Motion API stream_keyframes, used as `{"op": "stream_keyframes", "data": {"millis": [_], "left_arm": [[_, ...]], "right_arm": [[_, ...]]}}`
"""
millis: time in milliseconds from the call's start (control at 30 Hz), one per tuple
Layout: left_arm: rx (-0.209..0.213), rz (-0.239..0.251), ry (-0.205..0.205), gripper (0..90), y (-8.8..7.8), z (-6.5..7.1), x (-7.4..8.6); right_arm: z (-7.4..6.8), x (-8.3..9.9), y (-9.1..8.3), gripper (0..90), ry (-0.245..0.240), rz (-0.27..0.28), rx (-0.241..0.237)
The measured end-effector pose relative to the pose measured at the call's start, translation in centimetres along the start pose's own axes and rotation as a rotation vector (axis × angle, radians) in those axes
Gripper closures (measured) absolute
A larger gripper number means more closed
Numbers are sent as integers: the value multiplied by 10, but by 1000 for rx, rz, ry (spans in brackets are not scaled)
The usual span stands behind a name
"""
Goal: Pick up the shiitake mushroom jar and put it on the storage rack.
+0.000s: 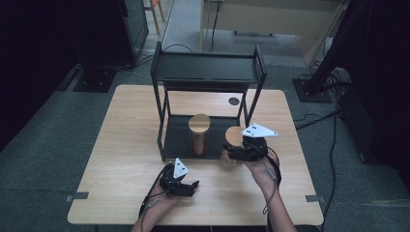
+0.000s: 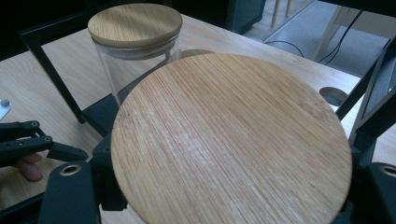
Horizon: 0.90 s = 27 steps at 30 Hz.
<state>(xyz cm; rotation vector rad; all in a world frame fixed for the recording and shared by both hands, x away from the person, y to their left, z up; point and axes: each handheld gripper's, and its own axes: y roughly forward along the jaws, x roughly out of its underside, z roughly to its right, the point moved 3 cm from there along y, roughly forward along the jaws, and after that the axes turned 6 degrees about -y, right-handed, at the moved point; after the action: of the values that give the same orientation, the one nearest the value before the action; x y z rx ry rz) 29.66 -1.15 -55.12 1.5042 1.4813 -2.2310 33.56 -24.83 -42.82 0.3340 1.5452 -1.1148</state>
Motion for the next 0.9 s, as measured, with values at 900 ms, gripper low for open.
{"op": "stream_keyframes", "data": {"millis": [900], "left_arm": [[3,-3,4,183,0,0,0]], "right_arm": [[-1,-6,14,249,9,-3,21]]}}
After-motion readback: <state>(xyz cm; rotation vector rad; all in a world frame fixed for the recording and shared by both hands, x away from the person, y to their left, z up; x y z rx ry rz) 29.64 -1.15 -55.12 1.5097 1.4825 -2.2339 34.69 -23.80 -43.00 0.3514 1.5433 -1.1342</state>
